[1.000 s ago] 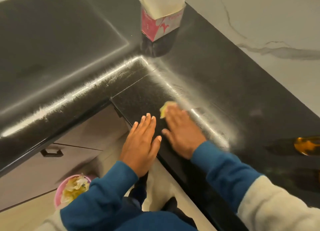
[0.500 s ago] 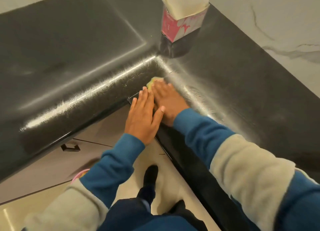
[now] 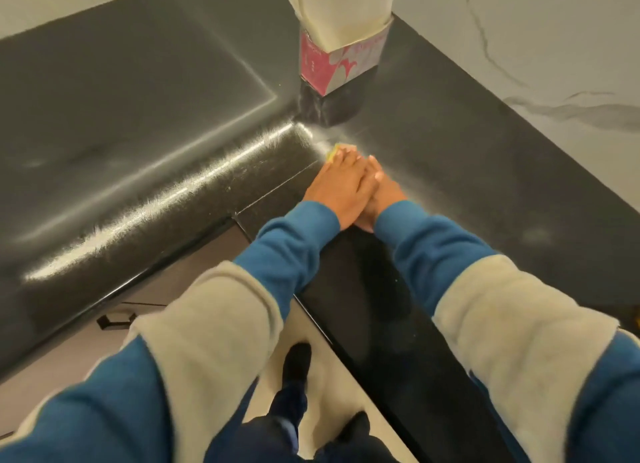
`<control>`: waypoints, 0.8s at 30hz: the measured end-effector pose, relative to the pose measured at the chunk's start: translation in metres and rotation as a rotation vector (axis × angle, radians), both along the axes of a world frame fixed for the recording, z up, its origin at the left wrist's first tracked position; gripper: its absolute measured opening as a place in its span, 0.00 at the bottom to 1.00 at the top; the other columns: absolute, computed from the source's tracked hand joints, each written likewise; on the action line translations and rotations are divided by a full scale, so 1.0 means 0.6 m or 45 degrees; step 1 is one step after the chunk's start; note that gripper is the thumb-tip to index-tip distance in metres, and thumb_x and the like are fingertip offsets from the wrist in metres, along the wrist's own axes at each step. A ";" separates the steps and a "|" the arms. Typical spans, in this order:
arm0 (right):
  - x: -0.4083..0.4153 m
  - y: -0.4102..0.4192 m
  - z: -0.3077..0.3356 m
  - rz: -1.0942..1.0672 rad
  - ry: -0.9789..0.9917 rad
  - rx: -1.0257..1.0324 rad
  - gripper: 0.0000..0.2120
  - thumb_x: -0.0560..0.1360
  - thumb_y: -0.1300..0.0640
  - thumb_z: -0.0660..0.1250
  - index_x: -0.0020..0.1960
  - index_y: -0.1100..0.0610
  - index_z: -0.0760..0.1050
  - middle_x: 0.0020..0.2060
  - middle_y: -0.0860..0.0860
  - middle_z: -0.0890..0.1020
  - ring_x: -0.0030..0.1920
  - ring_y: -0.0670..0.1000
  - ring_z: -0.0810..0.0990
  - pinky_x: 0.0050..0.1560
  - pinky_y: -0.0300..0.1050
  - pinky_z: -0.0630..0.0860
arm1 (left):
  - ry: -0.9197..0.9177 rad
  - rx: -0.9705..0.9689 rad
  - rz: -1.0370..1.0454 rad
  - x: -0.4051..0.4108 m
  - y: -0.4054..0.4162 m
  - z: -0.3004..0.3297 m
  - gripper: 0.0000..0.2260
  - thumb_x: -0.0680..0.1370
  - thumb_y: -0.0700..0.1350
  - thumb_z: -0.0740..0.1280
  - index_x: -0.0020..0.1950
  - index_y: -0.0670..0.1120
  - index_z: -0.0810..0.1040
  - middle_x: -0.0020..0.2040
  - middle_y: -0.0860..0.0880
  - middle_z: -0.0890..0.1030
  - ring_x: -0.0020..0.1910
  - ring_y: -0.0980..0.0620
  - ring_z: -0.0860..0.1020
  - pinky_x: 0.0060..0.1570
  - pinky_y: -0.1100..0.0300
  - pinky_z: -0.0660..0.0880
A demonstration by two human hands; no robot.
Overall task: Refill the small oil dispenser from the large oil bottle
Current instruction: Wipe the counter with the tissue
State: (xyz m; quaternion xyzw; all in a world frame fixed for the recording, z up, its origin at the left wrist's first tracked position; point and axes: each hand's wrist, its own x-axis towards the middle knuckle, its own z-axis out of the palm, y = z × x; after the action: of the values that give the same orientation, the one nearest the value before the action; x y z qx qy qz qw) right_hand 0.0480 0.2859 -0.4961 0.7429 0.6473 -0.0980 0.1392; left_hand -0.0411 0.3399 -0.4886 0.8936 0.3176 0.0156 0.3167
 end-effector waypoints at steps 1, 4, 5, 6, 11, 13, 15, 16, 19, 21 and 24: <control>0.004 0.000 0.006 -0.020 -0.045 -0.025 0.34 0.83 0.46 0.51 0.80 0.58 0.39 0.80 0.57 0.44 0.80 0.55 0.43 0.79 0.53 0.41 | 0.018 0.013 -0.020 0.015 0.002 0.005 0.25 0.86 0.52 0.52 0.77 0.39 0.64 0.80 0.40 0.59 0.81 0.45 0.53 0.78 0.53 0.47; -0.024 -0.027 0.012 -0.087 0.069 0.040 0.34 0.82 0.47 0.53 0.80 0.60 0.44 0.80 0.59 0.50 0.79 0.57 0.49 0.79 0.47 0.44 | 0.083 0.032 -0.030 0.003 -0.017 0.030 0.25 0.86 0.53 0.51 0.74 0.38 0.69 0.78 0.39 0.64 0.79 0.44 0.58 0.76 0.52 0.53; -0.043 -0.045 0.015 -0.163 0.194 0.070 0.33 0.82 0.48 0.55 0.80 0.61 0.48 0.79 0.59 0.53 0.79 0.57 0.52 0.78 0.41 0.46 | 0.111 0.050 -0.058 -0.020 -0.033 0.037 0.24 0.86 0.53 0.51 0.74 0.38 0.69 0.77 0.38 0.65 0.78 0.43 0.59 0.75 0.52 0.53; -0.064 -0.068 0.018 -0.176 0.288 0.084 0.33 0.82 0.48 0.57 0.80 0.61 0.49 0.79 0.58 0.54 0.79 0.56 0.53 0.77 0.38 0.47 | 0.138 0.075 -0.092 -0.048 -0.054 0.040 0.23 0.86 0.52 0.52 0.74 0.38 0.69 0.76 0.37 0.66 0.78 0.42 0.60 0.75 0.52 0.53; -0.182 -0.198 -0.017 0.211 0.352 0.179 0.36 0.79 0.44 0.59 0.80 0.58 0.52 0.79 0.59 0.54 0.79 0.59 0.51 0.78 0.58 0.51 | 0.154 0.220 -0.080 -0.218 -0.201 0.024 0.31 0.82 0.57 0.52 0.72 0.33 0.70 0.73 0.32 0.69 0.74 0.35 0.67 0.75 0.49 0.58; -0.192 -0.246 -0.028 0.305 0.338 0.092 0.38 0.79 0.42 0.58 0.81 0.56 0.47 0.80 0.57 0.49 0.80 0.57 0.45 0.79 0.55 0.43 | 0.210 0.209 -0.102 -0.257 -0.253 0.018 0.33 0.83 0.60 0.49 0.73 0.33 0.70 0.73 0.33 0.69 0.73 0.35 0.67 0.71 0.49 0.57; -0.173 -0.277 -0.026 0.377 0.329 0.023 0.39 0.79 0.41 0.56 0.81 0.53 0.41 0.80 0.54 0.43 0.79 0.54 0.37 0.78 0.54 0.35 | 0.219 0.151 -0.152 -0.259 -0.279 0.019 0.35 0.84 0.62 0.44 0.73 0.34 0.70 0.74 0.33 0.68 0.74 0.35 0.66 0.70 0.49 0.57; -0.154 -0.282 -0.026 0.379 0.320 0.028 0.38 0.79 0.42 0.56 0.81 0.53 0.41 0.80 0.54 0.43 0.79 0.54 0.37 0.78 0.54 0.35 | 0.190 0.108 -0.172 -0.245 -0.281 0.019 0.37 0.83 0.63 0.42 0.74 0.34 0.69 0.75 0.33 0.66 0.76 0.35 0.62 0.72 0.50 0.55; -0.080 -0.263 -0.025 0.264 0.247 0.075 0.35 0.80 0.44 0.55 0.81 0.52 0.44 0.81 0.52 0.46 0.80 0.53 0.40 0.78 0.55 0.42 | 0.112 0.005 -0.257 -0.158 -0.250 0.009 0.42 0.79 0.67 0.38 0.79 0.36 0.56 0.80 0.36 0.50 0.81 0.40 0.44 0.79 0.53 0.41; -0.021 -0.243 -0.022 0.079 0.315 0.115 0.33 0.81 0.45 0.55 0.81 0.50 0.46 0.81 0.50 0.47 0.80 0.50 0.41 0.79 0.54 0.43 | 0.042 -0.001 -0.267 -0.081 -0.223 0.002 0.36 0.83 0.62 0.44 0.80 0.35 0.54 0.81 0.36 0.49 0.81 0.41 0.42 0.79 0.53 0.39; 0.054 -0.223 -0.018 -0.142 0.253 0.138 0.32 0.82 0.46 0.52 0.81 0.50 0.44 0.81 0.51 0.48 0.80 0.49 0.43 0.79 0.55 0.43 | -0.003 -0.111 -0.256 0.029 -0.187 0.006 0.27 0.86 0.52 0.51 0.80 0.38 0.56 0.82 0.39 0.50 0.81 0.44 0.44 0.78 0.54 0.43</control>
State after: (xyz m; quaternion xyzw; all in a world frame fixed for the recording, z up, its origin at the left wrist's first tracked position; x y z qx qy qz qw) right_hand 0.0807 0.1519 -0.5072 0.7709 0.6199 -0.1436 0.0282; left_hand -0.0235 0.2277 -0.4853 0.9063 0.2264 -0.0290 0.3557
